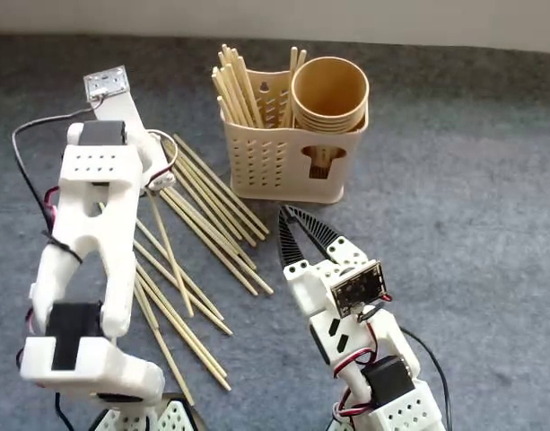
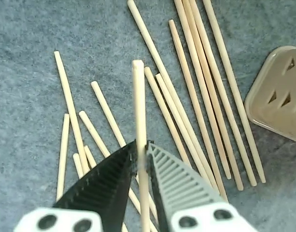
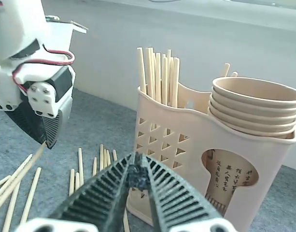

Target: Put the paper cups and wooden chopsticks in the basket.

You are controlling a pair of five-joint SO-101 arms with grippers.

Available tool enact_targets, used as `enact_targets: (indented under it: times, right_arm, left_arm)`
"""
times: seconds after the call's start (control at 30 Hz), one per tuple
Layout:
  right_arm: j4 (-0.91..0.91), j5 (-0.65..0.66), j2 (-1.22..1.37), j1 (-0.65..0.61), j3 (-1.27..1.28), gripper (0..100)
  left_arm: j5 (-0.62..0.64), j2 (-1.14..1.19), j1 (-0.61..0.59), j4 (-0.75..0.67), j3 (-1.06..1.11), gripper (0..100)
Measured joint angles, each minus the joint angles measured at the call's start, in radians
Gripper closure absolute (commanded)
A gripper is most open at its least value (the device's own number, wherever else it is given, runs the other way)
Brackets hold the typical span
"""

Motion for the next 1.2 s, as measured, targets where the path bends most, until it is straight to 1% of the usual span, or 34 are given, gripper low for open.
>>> enact_targets:
  times: [0.2, 0.3, 0.43, 0.67, 0.83, 1.0, 1.2]
  right_arm:
    - [0.000, 0.000, 0.000, 0.000, 0.000, 99.2]
    - [0.000, 0.000, 0.000, 0.000, 0.000, 99.2]
    - [0.000, 0.000, 0.000, 0.000, 0.000, 99.2]
    - [0.000, 0.000, 0.000, 0.000, 0.000, 99.2]
    - [0.000, 0.000, 0.000, 0.000, 0.000, 99.2]
    - [0.000, 0.000, 0.000, 0.000, 0.000, 99.2]
    - [0.000, 0.000, 0.000, 0.000, 0.000, 99.2]
  left_arm:
    - [0.000, -0.175, 0.003, -0.003, 0.084, 100]
    - [0.000, -0.242, 0.035, -0.005, 0.109, 100]
    - [0.000, -0.304, 0.078, -0.043, 0.112, 100]
    - [0.000, -0.356, 0.091, -0.132, 0.112, 100]
    - [0.000, -0.399, 0.144, -0.235, 0.112, 100]
    - [0.000, -0.465, 0.218, -0.384, 0.112, 100]
    - [0.000, -0.543, 0.229, -0.563, 0.112, 100]
